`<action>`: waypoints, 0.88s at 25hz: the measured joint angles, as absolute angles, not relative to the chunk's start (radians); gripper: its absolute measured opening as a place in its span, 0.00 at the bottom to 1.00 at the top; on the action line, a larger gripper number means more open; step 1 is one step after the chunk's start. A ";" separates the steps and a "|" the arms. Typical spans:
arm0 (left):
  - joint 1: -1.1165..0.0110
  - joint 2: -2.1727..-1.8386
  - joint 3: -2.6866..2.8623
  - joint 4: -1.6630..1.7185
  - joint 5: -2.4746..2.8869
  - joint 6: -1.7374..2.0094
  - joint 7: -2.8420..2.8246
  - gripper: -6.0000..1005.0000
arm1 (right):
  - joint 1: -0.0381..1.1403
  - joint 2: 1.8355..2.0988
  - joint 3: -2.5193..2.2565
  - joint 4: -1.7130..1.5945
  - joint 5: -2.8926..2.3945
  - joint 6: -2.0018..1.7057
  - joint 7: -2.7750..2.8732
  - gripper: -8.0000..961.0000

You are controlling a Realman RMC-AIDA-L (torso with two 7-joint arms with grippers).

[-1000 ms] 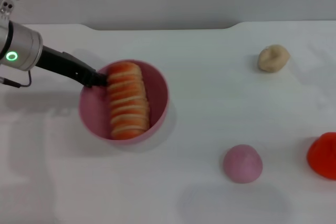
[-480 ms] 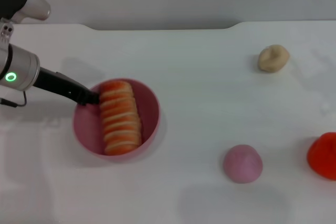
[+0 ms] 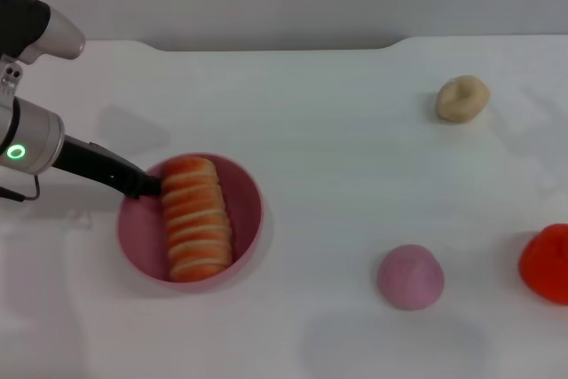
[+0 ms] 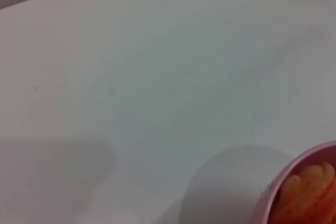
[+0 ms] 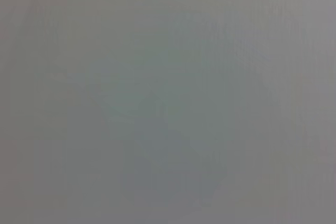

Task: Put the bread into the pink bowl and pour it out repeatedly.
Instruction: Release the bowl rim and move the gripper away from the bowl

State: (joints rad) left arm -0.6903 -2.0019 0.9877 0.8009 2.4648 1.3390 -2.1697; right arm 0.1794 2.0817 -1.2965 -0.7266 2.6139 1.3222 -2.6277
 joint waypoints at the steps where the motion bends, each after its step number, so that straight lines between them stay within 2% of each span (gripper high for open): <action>1: -0.690 -2.002 0.988 0.801 2.465 1.339 -2.170 0.05 | 0.179 2.082 -1.297 -0.726 2.614 1.323 -2.628 0.68; 14: -0.698 -2.000 1.050 0.804 2.467 1.333 -2.209 0.05 | 0.178 2.080 -1.296 -0.697 2.615 1.349 -2.620 0.68; 20: -0.704 -2.000 1.049 0.811 2.470 1.340 -2.222 0.16 | 0.179 2.080 -1.292 -0.687 2.617 1.350 -2.618 0.68; 22: -0.705 -2.000 1.047 0.822 2.471 1.350 -2.231 0.25 | 0.180 2.080 -1.292 -0.686 2.617 1.350 -2.618 0.68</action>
State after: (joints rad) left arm -0.7055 -2.0004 1.0473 0.8218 2.4705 1.3499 -2.2305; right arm 0.1796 2.0800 -1.2918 -0.6856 2.6169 1.3500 -2.6180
